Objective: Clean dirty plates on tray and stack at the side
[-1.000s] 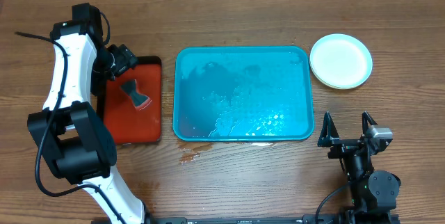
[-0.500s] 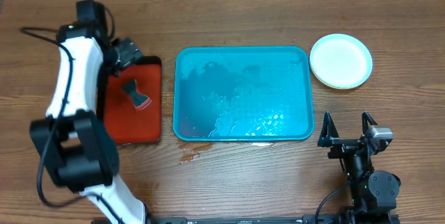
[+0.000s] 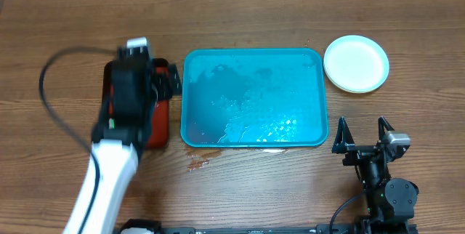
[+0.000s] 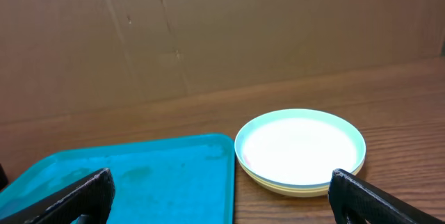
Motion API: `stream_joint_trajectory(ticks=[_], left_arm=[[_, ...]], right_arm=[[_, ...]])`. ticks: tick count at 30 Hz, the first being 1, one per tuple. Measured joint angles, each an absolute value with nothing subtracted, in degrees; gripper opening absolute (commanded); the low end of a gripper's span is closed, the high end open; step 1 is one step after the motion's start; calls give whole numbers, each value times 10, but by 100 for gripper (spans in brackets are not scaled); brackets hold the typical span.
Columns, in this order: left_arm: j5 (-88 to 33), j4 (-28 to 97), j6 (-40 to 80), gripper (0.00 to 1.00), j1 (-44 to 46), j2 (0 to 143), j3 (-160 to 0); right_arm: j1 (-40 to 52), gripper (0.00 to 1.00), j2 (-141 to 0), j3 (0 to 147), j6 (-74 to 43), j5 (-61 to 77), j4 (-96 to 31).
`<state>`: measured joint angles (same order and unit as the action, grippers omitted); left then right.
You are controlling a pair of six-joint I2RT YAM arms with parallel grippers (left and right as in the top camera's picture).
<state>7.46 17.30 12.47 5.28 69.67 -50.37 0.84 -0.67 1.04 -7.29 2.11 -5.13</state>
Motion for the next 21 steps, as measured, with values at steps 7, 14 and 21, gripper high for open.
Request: stream_joint_trajectory(ticks=[7,14,21], left_arm=[[82,110,116,100,53,488,-291],[84,107,116,100,53,379,-202],[88,102,112,100,53,270,-135]], right_arm=[[8,100,-7,10,-73,21,-51],[8,100,-7,10,-73,21,-51],[8,100,-7,10,-73,21,-51]])
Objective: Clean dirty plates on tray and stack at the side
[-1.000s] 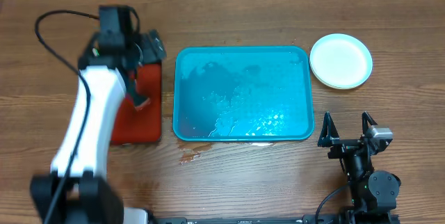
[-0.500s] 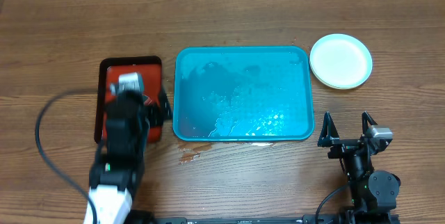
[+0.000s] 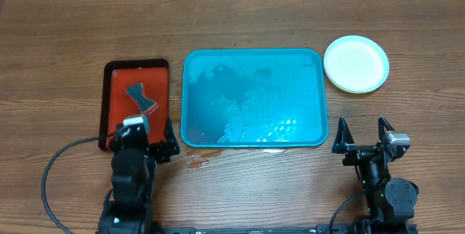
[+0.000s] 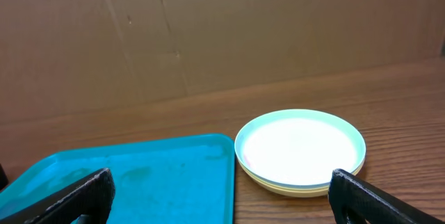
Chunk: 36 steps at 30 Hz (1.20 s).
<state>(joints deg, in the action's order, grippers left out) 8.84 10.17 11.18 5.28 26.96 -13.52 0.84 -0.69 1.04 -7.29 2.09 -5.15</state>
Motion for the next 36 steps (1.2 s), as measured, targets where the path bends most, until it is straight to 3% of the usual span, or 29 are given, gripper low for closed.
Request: stream_joint_trajectory(ticks=[19,36], left_arm=[[86,38,100,100,53,22,-6],[48,43,55,100,22,10,-6]], right_arm=[[8,100,-7,10,-73,21,-52],[8,100,-7,10,-73,21,-52]])
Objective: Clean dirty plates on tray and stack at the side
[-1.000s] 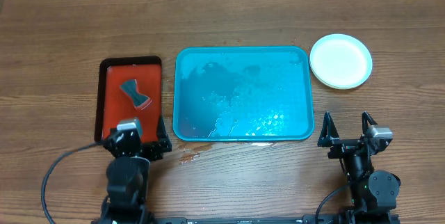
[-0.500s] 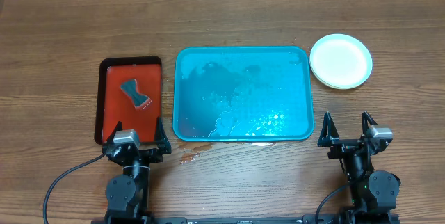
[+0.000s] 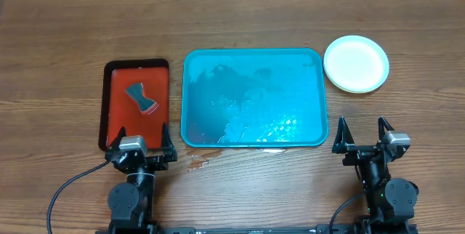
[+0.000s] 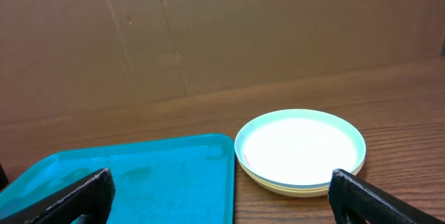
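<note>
The blue tray (image 3: 314, 96) lies mid-table, wet and with no plates on it; its right corner shows in the right wrist view (image 4: 174, 175). A stack of pale plates (image 3: 356, 63) (image 4: 300, 149) rests on the table right of the tray. A blue sponge (image 3: 142, 97) lies in the red tray (image 3: 116, 118). My left gripper (image 3: 142, 147) stands open at the front left, just below the red tray. My right gripper (image 3: 362, 131) (image 4: 222, 200) stands open at the front right, nothing between its fingers.
A wet patch (image 3: 200, 163) marks the wood below the blue tray's front left corner. A brown cardboard wall (image 4: 208, 36) runs along the table's far edge.
My left arm has drawn further back toward the table's front edge, its gripper still open below the red tray. Right arm, plates and sponge are unchanged.
My left arm was stretched over the red tray, hiding the sponge. Then it stood withdrawn below that tray with the sponge lying bare in it. Now it sits folded at the front edge. The right arm and plate stack stayed put throughout.
</note>
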Motion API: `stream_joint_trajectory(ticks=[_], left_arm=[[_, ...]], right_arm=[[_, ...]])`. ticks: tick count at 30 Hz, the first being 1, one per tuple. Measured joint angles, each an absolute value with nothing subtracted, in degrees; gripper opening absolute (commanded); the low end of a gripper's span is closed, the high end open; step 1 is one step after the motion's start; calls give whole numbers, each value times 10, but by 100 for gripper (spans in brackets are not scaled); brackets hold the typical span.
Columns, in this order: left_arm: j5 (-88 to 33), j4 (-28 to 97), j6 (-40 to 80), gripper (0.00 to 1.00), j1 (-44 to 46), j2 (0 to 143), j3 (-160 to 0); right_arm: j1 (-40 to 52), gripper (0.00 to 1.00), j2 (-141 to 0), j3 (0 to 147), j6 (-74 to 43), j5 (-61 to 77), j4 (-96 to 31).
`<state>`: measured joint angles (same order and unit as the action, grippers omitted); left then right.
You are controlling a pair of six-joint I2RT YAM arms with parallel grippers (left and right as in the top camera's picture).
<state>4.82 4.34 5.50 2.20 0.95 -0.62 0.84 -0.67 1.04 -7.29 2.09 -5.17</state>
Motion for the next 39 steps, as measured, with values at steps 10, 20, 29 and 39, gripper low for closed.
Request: stream_joint_trajectory(ticks=[10,20,29,39], left_arm=[[40,44,29,100,22,10,-6],[40,44,28,99,22,10,-6],[40,44,28,99,22,10,-6],[40,44,28,100,22,10,-6]], right_arm=[[8,100,-7,10,-73,21,-52],[8,100,-7,10,-73,21,-52],[8,100,-7,10,-73,21,-52],[8,100,-7,10,-73,21,-51]])
